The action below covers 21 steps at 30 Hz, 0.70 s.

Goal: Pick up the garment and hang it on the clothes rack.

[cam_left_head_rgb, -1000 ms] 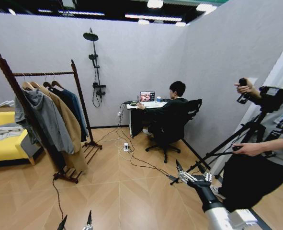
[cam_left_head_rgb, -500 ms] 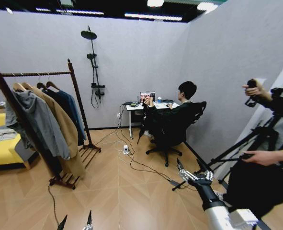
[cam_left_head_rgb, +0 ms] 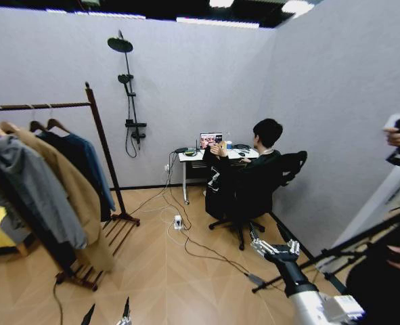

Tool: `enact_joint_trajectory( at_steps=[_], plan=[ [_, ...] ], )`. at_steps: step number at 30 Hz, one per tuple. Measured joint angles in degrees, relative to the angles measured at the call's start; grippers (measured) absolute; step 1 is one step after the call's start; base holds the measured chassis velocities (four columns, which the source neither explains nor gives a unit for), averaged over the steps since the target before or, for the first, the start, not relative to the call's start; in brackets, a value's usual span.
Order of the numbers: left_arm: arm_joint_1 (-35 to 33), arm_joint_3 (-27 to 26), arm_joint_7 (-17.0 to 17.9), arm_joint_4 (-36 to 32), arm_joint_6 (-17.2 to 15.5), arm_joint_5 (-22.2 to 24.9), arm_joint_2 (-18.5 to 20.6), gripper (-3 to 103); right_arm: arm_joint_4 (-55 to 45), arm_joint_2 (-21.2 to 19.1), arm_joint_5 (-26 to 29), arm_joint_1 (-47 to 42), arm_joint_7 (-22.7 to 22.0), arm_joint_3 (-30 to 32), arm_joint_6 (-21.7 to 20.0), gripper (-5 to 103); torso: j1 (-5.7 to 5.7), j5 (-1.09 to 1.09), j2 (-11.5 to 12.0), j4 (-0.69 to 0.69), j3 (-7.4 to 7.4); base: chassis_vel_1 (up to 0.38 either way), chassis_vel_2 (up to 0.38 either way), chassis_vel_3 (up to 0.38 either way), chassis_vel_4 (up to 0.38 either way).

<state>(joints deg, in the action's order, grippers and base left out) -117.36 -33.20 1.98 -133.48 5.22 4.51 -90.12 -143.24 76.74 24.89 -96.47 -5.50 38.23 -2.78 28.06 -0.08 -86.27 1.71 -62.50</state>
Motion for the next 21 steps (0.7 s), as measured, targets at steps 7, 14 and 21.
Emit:
enact_joint_trajectory(
  at_steps=[7,14,21],
  plan=[
    [0.0,0.0,0.0,0.0,0.0,0.0,0.0,100,0.0,0.0,0.1,0.3,0.1,-0.1,0.2,100,-0.02,0.15,0.0,-0.06,-0.01,-0.362,0.354,0.345,-0.361],
    [0.0,0.0,0.0,0.0,0.0,0.0,0.0,100,0.0,0.1,-1.4,0.8,-0.1,-0.1,1.2,100,-0.02,0.14,0.0,-0.05,-0.01,-0.333,0.335,0.343,-0.346],
    [0.0,0.0,0.0,0.0,0.0,0.0,0.0,100,0.0,-0.1,-3.7,1.9,-1.7,0.3,3.2,100,-0.02,0.01,0.0,-0.02,0.00,-0.351,0.339,0.371,-0.351]
  ],
)
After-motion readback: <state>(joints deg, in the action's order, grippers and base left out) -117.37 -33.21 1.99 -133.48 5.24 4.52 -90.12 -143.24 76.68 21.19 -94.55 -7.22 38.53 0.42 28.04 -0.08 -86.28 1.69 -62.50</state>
